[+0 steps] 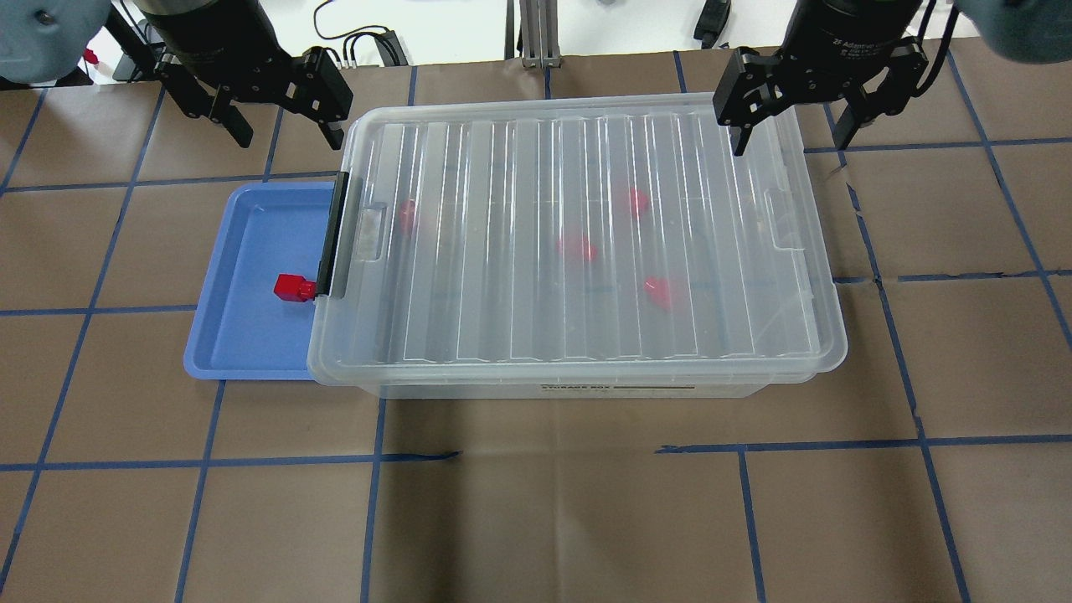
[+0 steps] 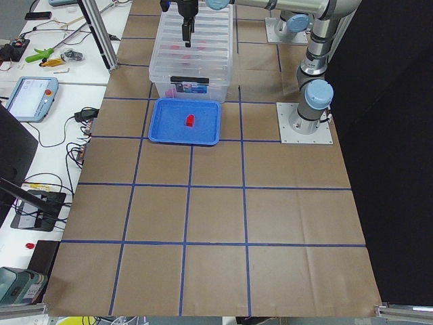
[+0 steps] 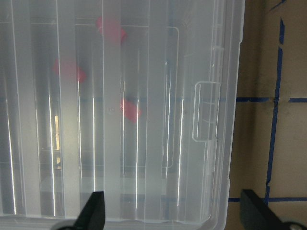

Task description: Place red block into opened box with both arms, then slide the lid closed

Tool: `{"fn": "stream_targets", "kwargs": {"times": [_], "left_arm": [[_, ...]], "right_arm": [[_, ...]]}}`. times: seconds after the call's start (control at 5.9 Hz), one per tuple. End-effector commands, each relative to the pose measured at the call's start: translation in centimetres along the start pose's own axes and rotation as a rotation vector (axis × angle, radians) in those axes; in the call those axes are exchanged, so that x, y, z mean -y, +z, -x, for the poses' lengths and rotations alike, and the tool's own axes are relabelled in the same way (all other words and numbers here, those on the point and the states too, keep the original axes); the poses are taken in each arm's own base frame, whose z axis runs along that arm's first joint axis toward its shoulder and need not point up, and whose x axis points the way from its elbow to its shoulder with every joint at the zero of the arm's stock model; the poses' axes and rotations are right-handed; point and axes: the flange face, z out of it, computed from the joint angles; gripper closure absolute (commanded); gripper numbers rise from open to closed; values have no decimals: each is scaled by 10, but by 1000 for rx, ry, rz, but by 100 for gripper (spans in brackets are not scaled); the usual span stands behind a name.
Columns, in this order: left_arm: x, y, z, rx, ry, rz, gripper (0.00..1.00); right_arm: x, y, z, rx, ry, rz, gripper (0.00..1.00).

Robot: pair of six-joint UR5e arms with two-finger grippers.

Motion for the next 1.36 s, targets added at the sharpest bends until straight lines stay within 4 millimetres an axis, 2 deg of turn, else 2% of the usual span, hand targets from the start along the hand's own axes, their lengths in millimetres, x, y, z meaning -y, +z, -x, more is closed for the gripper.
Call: {"fn": "stream_targets", "kwargs": {"times": [0.0, 0.85, 1.19], "left_arm": [[0, 1, 0, -1, 0, 1, 1], [0, 3, -1, 0, 2, 6, 1], [2, 6, -1, -1, 3, 12, 1]], "right_arm": [[1, 1, 0, 0, 0, 0, 0], [1, 2, 0, -2, -9, 3, 0], [9, 5, -16, -5, -50, -3, 0]]}}
